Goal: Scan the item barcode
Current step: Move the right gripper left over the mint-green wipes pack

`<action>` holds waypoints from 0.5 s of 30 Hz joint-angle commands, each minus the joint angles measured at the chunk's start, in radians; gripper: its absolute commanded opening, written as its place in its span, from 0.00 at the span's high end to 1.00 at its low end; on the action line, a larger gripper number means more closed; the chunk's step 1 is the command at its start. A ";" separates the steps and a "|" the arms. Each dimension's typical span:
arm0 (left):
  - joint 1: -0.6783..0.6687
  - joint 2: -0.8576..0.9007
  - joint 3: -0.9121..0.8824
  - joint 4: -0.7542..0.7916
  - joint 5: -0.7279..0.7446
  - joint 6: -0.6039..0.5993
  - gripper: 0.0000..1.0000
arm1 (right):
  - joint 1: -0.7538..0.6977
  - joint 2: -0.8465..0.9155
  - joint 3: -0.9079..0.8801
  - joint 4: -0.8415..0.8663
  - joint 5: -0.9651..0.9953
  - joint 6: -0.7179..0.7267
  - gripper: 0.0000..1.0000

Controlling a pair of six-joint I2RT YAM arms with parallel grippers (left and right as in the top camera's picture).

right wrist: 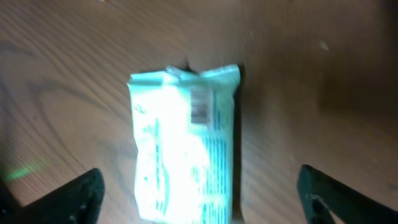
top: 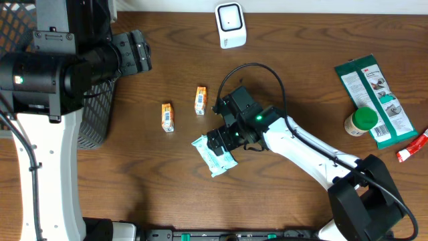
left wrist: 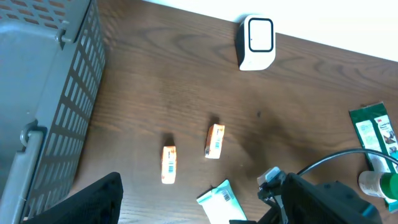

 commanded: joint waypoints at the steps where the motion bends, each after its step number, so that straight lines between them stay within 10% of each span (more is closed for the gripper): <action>1: 0.005 0.004 0.009 -0.003 -0.010 -0.002 0.18 | 0.011 0.006 -0.001 -0.034 0.027 -0.002 0.01; 9: 0.005 0.004 0.009 -0.003 -0.010 -0.002 0.18 | 0.010 0.006 -0.001 -0.018 0.023 -0.002 0.06; 15: 0.005 0.004 0.009 -0.003 -0.010 -0.002 0.18 | 0.013 0.006 -0.001 0.002 0.023 -0.001 0.49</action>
